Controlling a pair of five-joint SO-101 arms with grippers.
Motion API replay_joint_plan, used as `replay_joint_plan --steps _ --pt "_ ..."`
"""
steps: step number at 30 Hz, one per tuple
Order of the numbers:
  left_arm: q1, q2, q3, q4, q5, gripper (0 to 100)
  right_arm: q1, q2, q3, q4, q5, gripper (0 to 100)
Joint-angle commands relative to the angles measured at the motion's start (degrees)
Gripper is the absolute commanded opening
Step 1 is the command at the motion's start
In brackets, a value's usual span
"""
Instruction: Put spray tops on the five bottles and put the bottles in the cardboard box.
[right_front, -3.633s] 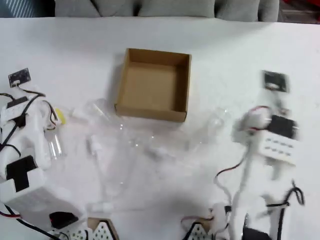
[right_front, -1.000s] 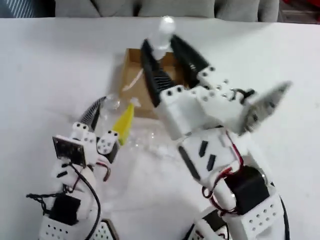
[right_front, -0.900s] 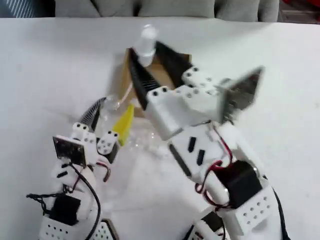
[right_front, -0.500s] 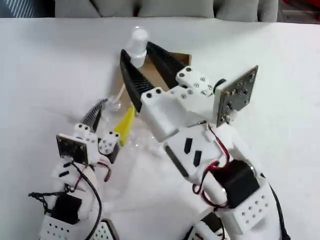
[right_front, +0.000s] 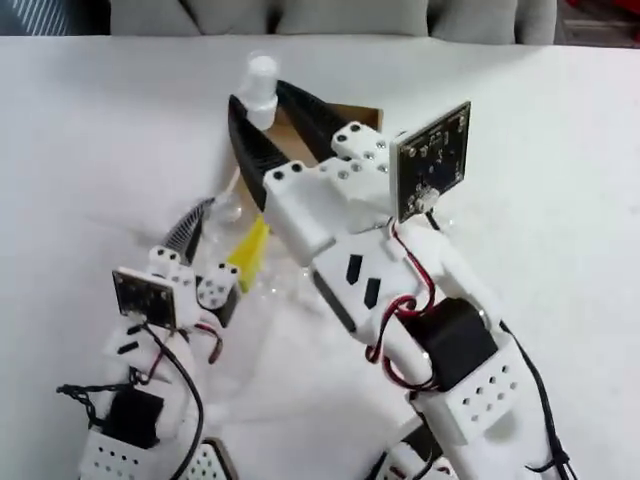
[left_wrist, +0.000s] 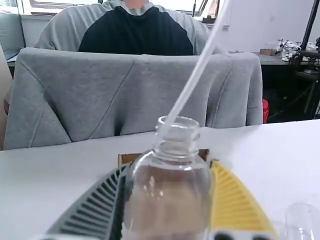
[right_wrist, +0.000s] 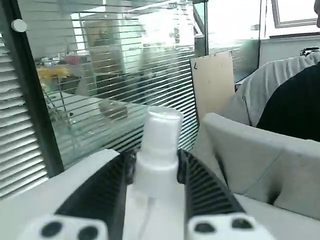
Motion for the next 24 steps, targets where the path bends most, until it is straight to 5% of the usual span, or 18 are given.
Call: replay_joint_plan --steps 1,24 --pt "0.7 -0.9 -0.4 0.1 -0.2 9 -0.2 0.0 -5.8 -0.9 -0.1 1.5" --pt "0.7 -0.9 -0.3 0.2 -0.1 9 2.9 0.0 -6.6 4.0 0.0 1.5"
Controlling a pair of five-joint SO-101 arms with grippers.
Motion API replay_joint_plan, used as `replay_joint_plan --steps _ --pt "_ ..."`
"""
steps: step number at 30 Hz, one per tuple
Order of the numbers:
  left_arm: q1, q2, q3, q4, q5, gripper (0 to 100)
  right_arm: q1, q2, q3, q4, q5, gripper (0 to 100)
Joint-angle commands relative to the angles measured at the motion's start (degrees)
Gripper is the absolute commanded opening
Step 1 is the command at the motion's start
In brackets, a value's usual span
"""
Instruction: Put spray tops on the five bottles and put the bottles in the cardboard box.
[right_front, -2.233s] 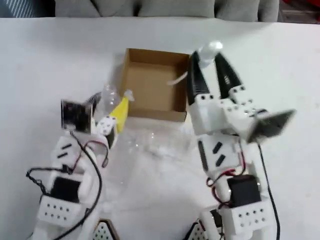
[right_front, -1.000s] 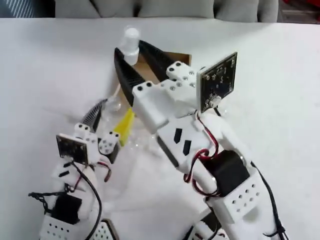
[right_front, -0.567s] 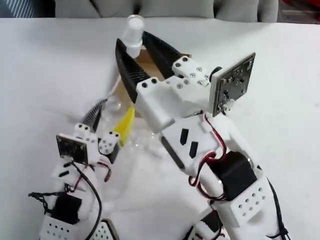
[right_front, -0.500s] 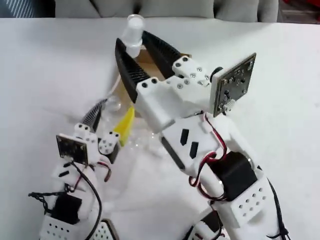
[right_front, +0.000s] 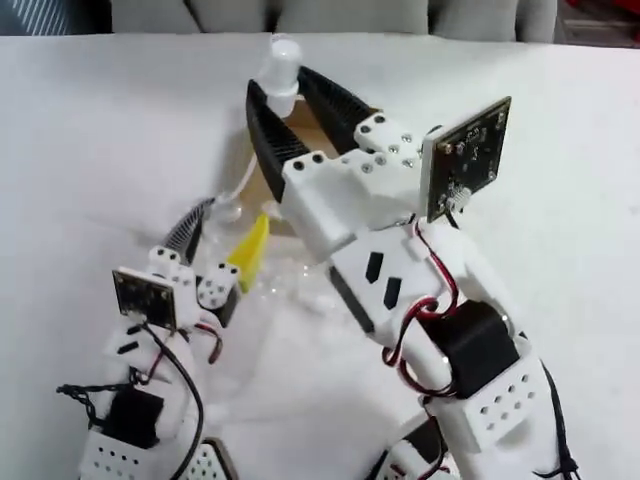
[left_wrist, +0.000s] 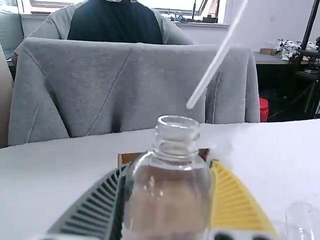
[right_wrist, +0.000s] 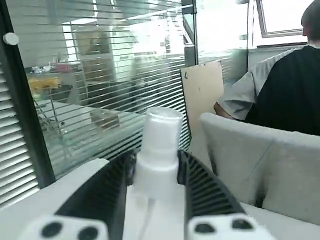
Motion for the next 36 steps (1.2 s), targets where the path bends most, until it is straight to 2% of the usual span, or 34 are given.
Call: replay_joint_plan --steps 1,36 --pt "0.7 -0.9 -0.3 0.1 -0.1 9 0.7 -0.1 -2.3 0.1 -0.1 1.5" --pt "0.7 -0.9 -0.3 0.1 0.1 9 0.6 4.6 0.9 -0.2 -0.6 1.5"
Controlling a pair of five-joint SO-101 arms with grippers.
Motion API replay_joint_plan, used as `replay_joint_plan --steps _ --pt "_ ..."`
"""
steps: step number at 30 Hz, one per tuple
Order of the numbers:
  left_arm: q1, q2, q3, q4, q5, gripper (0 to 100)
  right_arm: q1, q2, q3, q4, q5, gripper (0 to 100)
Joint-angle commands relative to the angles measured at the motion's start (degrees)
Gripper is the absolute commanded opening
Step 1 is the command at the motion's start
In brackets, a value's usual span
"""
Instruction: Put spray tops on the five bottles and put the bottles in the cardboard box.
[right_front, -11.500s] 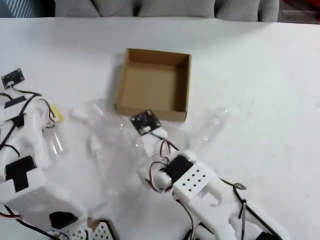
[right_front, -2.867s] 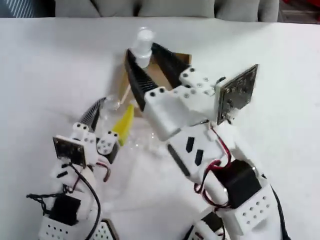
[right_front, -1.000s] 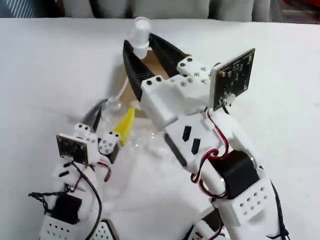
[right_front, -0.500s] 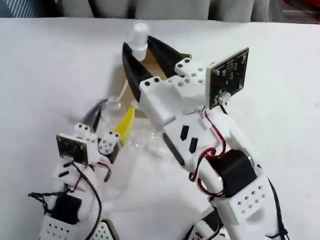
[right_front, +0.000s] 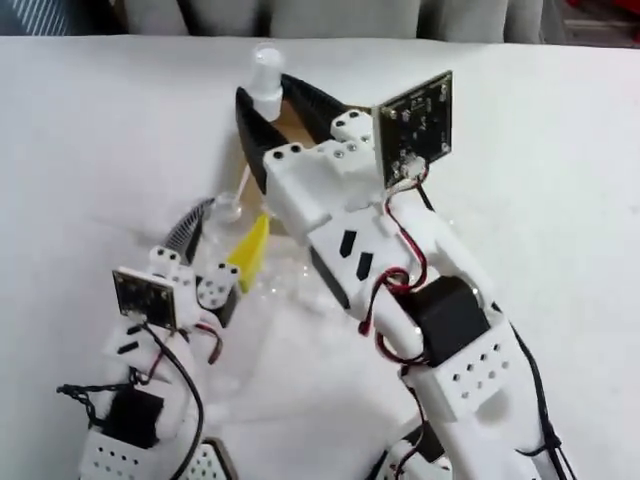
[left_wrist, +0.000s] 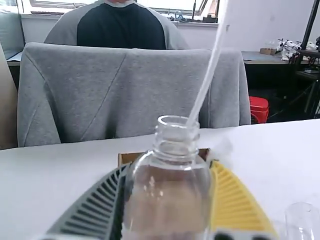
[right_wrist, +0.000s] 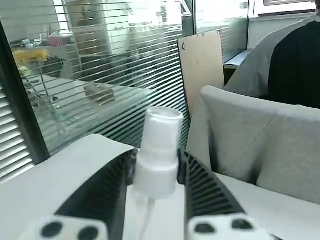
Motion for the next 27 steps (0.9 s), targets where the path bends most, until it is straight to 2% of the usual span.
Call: replay_joint_plan --steps 1,7,21,27 --pt "0.7 -0.9 -0.3 0.0 0.1 9 0.4 0.0 -0.4 0.0 -0.6 1.5" --pt "0.7 -0.9 0.9 -0.3 -0.1 9 -3.1 -0.5 5.6 -0.3 -0.4 1.5" --pt "0.7 -0.9 0.9 -0.2 -0.1 9 -3.6 0.0 7.2 0.1 -0.6 1.5" --pt "0.7 -0.9 0.9 -0.2 -0.2 9 -4.8 -0.5 12.1 -0.3 -0.6 1.5"
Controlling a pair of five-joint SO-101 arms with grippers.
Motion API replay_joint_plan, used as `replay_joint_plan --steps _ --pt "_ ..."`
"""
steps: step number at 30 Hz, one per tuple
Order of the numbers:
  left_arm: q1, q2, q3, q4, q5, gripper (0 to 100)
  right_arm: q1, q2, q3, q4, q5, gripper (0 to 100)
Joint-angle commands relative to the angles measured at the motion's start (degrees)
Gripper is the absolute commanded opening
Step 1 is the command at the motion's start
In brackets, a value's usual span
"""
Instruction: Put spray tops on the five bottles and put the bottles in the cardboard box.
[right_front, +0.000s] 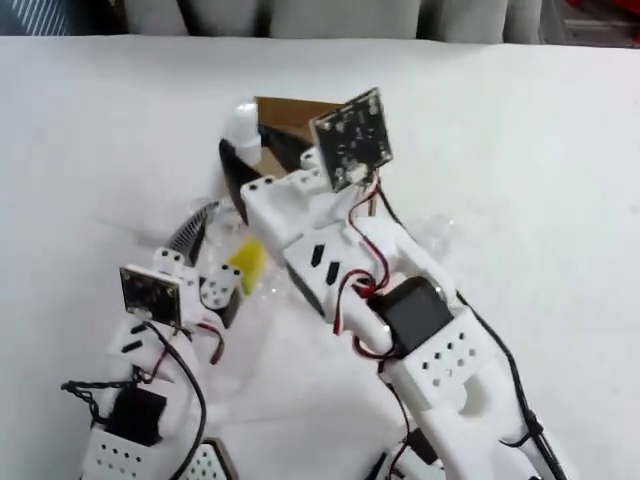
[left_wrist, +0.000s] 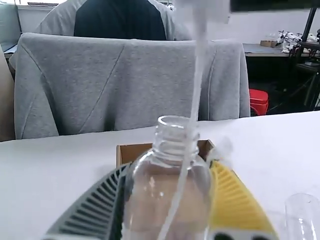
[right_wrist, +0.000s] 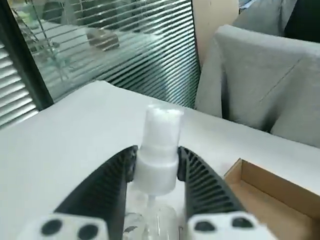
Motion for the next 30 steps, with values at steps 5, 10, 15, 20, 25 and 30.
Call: replay_joint_plan --steps 5,10,15,20,25,30 --pt "0.6 -0.8 -0.7 -0.2 -0.2 9 -1.4 -0.7 1.1 -0.3 -0.5 1.5" --pt "0.6 -0.8 -0.7 -0.2 -0.2 9 -2.4 -0.7 1.2 -0.3 -3.3 1.5" --pt "0.4 -0.8 -0.7 -0.2 -0.2 9 -2.5 -0.3 1.2 0.1 -5.8 1.5" --pt "0.2 -0.8 -0.7 -0.3 -0.2 9 -2.6 -0.7 4.7 0.1 -6.0 1.5" --pt "0.2 -0.8 -0.7 -0.3 -0.2 9 -3.4 -1.1 5.7 0.8 -5.7 1.5" --pt "0.1 -0.8 -0.7 -0.3 -0.2 9 -5.8 -4.5 5.5 4.5 -5.6 7.9"
